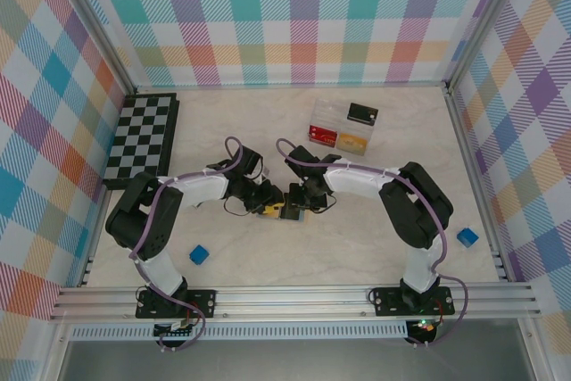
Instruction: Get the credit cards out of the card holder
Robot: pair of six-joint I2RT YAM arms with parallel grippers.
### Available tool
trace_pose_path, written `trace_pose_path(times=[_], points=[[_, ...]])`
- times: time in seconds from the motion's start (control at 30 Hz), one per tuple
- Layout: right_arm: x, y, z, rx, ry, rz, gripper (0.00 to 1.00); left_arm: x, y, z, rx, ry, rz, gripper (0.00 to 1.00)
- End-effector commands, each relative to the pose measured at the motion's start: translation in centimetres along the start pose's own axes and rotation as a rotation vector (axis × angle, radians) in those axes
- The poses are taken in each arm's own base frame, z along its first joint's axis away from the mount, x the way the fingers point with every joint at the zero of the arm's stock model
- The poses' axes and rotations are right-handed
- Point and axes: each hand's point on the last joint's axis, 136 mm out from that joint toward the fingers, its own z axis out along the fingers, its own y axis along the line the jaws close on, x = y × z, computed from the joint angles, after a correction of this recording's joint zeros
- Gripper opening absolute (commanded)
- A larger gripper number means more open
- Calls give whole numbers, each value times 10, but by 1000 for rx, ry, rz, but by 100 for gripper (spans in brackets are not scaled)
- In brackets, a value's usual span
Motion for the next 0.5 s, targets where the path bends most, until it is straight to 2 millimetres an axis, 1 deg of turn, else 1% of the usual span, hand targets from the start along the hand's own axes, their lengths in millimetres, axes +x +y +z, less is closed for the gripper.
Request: trace_pose_path(times=[0.0,0.13,0.33,0.47], points=[[17,-25,19,79,68,38,34,6,-2,5,11,19,27,27],[17,-24,20,74,71,39,34,8,3,7,-2,25,44,25],[17,-24,20,76,72,39,34,12,16,8,-60,30,47,24],[17,-24,20,75,72,38,34,12,20,9,-86,30,49,24]])
